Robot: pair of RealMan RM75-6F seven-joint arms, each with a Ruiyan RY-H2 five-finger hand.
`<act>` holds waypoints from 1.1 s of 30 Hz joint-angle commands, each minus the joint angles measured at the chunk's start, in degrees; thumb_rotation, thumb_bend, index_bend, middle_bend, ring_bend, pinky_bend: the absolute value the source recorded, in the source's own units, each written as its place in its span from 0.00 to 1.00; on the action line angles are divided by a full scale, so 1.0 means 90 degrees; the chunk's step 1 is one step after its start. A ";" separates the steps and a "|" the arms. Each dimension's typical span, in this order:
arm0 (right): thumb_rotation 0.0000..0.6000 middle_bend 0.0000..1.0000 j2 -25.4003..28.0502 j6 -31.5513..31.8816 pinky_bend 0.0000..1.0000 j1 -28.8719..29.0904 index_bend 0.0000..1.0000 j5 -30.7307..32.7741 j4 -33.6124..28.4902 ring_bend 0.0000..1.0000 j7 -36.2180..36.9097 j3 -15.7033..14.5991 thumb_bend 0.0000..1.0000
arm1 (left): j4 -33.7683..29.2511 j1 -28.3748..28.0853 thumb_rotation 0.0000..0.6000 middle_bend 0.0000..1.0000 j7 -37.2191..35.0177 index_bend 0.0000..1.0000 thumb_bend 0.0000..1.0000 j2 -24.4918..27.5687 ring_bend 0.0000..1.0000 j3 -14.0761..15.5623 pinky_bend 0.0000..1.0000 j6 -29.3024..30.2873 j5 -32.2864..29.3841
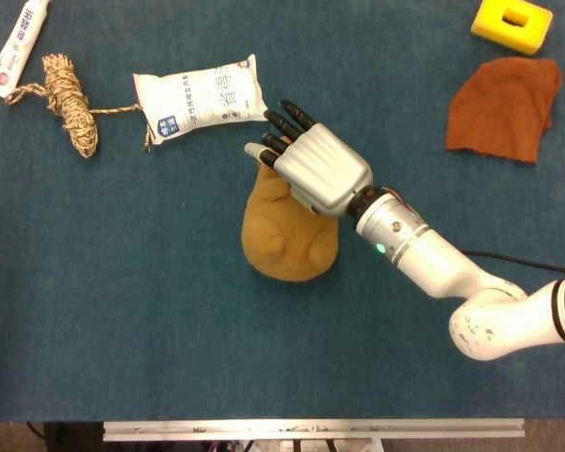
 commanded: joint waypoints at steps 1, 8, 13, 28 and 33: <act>1.00 0.26 -0.0034 -0.0012 0.00 0.0036 0.24 0.0020 -0.0019 0.03 -0.0038 -0.0013 0.31 | -0.0002 0.0015 1.00 0.20 -0.0013 0.25 0.17 -0.0005 0.09 0.0002 0.14 0.0025 0.0009; 1.00 0.29 -0.0155 0.0061 0.00 0.0095 0.45 0.0151 -0.0022 0.03 -0.0158 -0.0045 0.32 | -0.0005 0.0062 1.00 0.20 -0.0025 0.25 0.17 0.0025 0.09 0.0009 0.14 0.0086 0.0015; 1.00 0.34 -0.0175 0.0084 0.00 0.0118 0.61 0.0253 0.0002 0.04 -0.0178 -0.0042 0.33 | -0.0008 0.0076 1.00 0.20 -0.0040 0.25 0.17 0.0027 0.09 0.0003 0.14 0.0121 0.0036; 1.00 0.24 0.0254 0.0200 0.00 -0.0087 0.02 -0.0145 -0.0285 0.07 0.0115 -0.0171 0.31 | 0.0085 0.0026 1.00 0.20 -0.0016 0.25 0.17 -0.0049 0.09 -0.0036 0.14 0.0155 0.0156; 1.00 0.22 0.0750 0.0596 0.00 -0.0378 0.00 -0.0468 -0.0736 0.06 0.0161 -0.0302 0.31 | 0.0116 -0.0012 1.00 0.20 -0.0037 0.25 0.17 -0.0053 0.09 -0.0062 0.14 0.0113 0.0140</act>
